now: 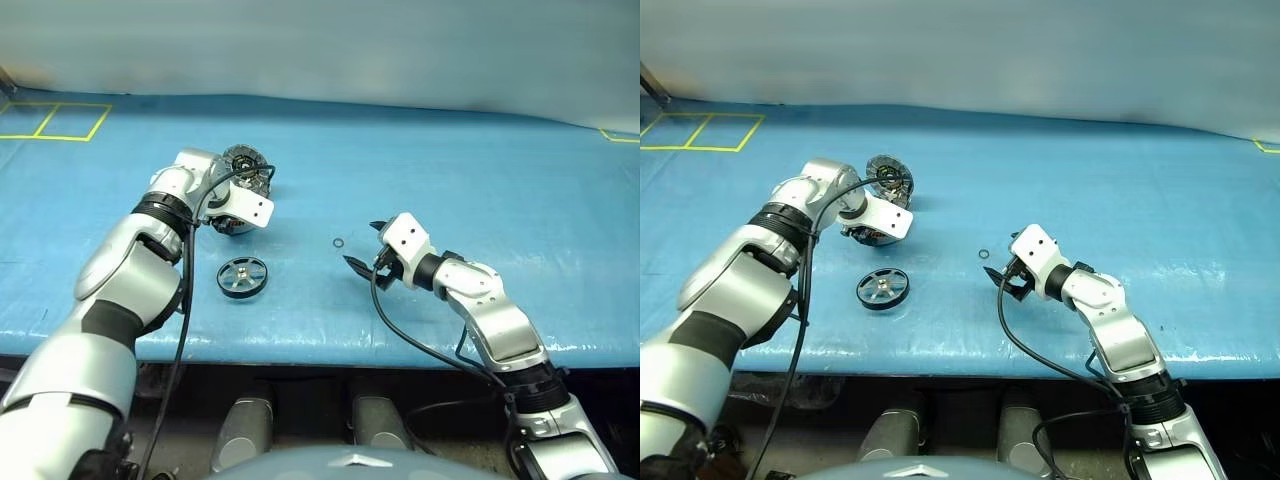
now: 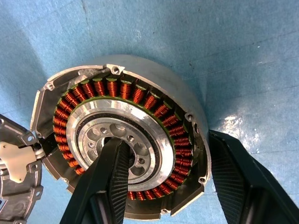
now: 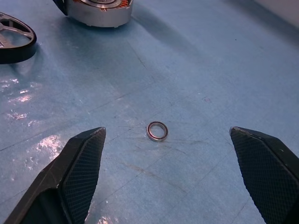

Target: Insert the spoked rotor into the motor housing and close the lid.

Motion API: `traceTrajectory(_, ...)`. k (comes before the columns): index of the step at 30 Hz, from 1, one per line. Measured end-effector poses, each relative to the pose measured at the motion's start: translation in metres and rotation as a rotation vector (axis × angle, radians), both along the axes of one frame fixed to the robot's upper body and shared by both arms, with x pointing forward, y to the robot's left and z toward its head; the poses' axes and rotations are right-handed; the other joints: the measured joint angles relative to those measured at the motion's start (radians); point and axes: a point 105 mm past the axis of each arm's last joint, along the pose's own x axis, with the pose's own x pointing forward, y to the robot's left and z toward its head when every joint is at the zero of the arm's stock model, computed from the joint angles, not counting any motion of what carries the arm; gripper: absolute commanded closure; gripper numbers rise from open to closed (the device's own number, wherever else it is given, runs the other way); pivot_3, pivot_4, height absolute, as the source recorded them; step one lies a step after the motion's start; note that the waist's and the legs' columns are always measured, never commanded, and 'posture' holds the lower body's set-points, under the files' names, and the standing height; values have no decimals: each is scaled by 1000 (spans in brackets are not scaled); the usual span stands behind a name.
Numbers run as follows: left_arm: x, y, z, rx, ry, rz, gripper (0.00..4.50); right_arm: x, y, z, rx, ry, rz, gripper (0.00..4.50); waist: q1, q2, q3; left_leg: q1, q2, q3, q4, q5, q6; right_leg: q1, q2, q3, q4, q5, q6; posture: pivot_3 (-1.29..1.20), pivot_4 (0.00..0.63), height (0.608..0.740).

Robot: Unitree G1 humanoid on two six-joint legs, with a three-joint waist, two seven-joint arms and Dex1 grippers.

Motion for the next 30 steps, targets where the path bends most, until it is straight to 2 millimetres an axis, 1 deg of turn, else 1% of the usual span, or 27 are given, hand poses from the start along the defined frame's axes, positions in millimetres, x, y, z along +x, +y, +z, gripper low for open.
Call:
traceTrajectory(6,-3,-5,0,-40,46,68,2257,-2,0,-4,12,7,-20,0,1,0,0,1,0,0,0,0,0,1,0,0,0,0,0,0,150,740)
traceTrajectory(8,-5,-10,2,-58,77,72,2257,-2,0,-5,17,7,-28,0,1,0,0,1,0,0,0,0,0,1,0,0,0,0,0,0,150,740)
traceTrajectory(11,-9,-24,4,-79,121,51,2257,-1,2,-5,27,1,-34,0,7,0,0,0,0,0,0,0,0,1,0,0,-1,0,0,0,150,740)
traceTrajectory(17,-22,-62,7,-163,226,10,2257,-1,6,-6,49,-10,-37,0,11,0,0,0,-1,0,0,0,0,1,0,0,-1,0,0,0,150,740)
traceTrajectory(18,-23,-65,8,-167,234,3,2257,-1,6,-6,49,-14,-40,0,10,0,0,0,0,0,0,0,0,1,0,0,-1,0,0,0,150,740)
traceTrajectory(22,-26,-71,9,-172,254,0,2257,0,6,-6,47,-22,-48,0,0,0,0,0,0,0,0,0,0,0,0,0,0,0,0,0,150,740)
traceTrajectory(30,-37,-85,10,-172,313,-32,2257,0,7,-5,54,-33,-47,0,-1,0,0,-1,0,0,0,0,0,-1,0,0,-1,0,0,0,150,740)
